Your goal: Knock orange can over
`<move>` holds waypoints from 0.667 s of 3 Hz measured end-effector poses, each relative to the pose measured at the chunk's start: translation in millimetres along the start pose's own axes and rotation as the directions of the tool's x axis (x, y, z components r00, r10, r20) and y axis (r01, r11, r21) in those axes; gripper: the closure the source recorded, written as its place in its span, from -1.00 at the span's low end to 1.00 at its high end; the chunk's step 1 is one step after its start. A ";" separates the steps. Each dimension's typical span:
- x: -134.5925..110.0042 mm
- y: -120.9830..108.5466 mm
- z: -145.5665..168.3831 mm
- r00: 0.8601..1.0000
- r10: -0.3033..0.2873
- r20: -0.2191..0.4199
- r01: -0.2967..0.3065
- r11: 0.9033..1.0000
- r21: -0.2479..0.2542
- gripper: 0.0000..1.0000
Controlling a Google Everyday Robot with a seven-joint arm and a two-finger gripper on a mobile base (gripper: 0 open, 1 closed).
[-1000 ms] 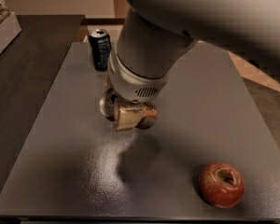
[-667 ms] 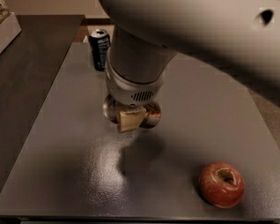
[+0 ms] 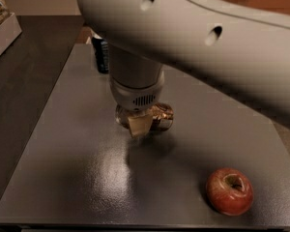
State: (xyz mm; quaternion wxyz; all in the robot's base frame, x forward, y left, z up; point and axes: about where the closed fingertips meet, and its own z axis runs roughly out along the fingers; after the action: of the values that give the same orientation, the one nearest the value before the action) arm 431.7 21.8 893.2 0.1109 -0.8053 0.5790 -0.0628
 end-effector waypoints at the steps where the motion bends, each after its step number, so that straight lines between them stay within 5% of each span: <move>1: 7.7 -0.2 15.6 0.999 -0.007 -0.046 0.004 0.999 -0.048 0.66; 2: 12.0 2.0 27.2 0.996 -0.020 -0.087 0.012 0.996 -0.085 0.17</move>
Offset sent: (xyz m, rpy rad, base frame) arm 0.0111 -0.0147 -0.0435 -0.1769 0.0858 -0.0046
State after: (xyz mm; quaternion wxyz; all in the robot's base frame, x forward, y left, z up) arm 440.0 12.7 866.1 0.0510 -0.8104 0.5789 -0.0745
